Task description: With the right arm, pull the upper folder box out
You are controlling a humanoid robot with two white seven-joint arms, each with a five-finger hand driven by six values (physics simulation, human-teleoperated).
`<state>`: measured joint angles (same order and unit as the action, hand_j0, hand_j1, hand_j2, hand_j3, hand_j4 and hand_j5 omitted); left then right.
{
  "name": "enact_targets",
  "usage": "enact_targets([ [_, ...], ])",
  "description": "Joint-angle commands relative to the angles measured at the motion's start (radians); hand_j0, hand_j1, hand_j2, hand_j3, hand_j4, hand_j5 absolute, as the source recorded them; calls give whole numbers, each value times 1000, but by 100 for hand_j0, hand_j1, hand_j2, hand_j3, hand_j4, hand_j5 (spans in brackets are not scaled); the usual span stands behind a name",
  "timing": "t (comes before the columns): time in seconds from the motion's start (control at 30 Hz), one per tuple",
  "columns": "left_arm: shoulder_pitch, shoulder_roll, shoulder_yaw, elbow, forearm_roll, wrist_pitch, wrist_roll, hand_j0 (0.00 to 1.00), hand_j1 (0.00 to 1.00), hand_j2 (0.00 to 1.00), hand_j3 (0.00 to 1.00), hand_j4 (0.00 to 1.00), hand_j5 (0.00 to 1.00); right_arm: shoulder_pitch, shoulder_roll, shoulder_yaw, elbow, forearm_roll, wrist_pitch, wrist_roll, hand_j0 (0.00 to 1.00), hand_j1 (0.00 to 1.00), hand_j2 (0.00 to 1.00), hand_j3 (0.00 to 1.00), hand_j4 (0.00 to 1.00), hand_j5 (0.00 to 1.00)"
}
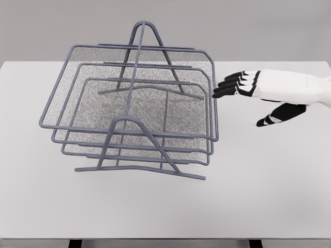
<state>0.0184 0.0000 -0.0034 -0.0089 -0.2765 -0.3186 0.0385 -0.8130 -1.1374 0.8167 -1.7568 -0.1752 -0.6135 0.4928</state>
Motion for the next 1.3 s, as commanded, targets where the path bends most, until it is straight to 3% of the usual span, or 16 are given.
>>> enact_targets([
  [0.0,-2,0,0,0,0,0,0,100,100,100,100,100,100,0,-2,1,5,26,3,3,100,100,100,100,100,100],
  [0.07,0,0,0,0,0,0,0,100,100,100,100,100,100,3,8,6,25,62,3,1,100,100,100,100,100,100],
  [0.13,0,0,0,0,0,0,0,100,100,100,100,100,100,0,67,-1,28,183,3,3,100,100,100,100,100,100],
  [0.23,0,0,0,0,0,0,0,100,100,100,100,100,100,-3,123,-56,97,306,3,-3,100,100,100,100,100,100],
  [0.27,0,0,0,0,0,0,0,100,100,100,100,100,100,-3,163,-79,95,385,3,-5,100,100,100,100,100,100],
  [0.4,0,0,0,0,0,1,0,100,100,100,100,100,100,-3,222,-97,97,537,3,-53,100,100,100,100,100,100],
  [0.5,0,0,0,0,0,1,0,100,100,100,100,100,100,0,249,-97,99,596,3,-72,100,100,100,100,100,100],
  [0.9,0,0,0,0,0,0,0,100,100,100,100,100,100,86,263,-97,91,703,3,-76,100,100,100,100,100,100],
  [1.27,0,0,0,0,0,1,0,100,100,100,100,100,100,103,220,-148,85,692,3,-77,100,100,100,100,100,100],
])
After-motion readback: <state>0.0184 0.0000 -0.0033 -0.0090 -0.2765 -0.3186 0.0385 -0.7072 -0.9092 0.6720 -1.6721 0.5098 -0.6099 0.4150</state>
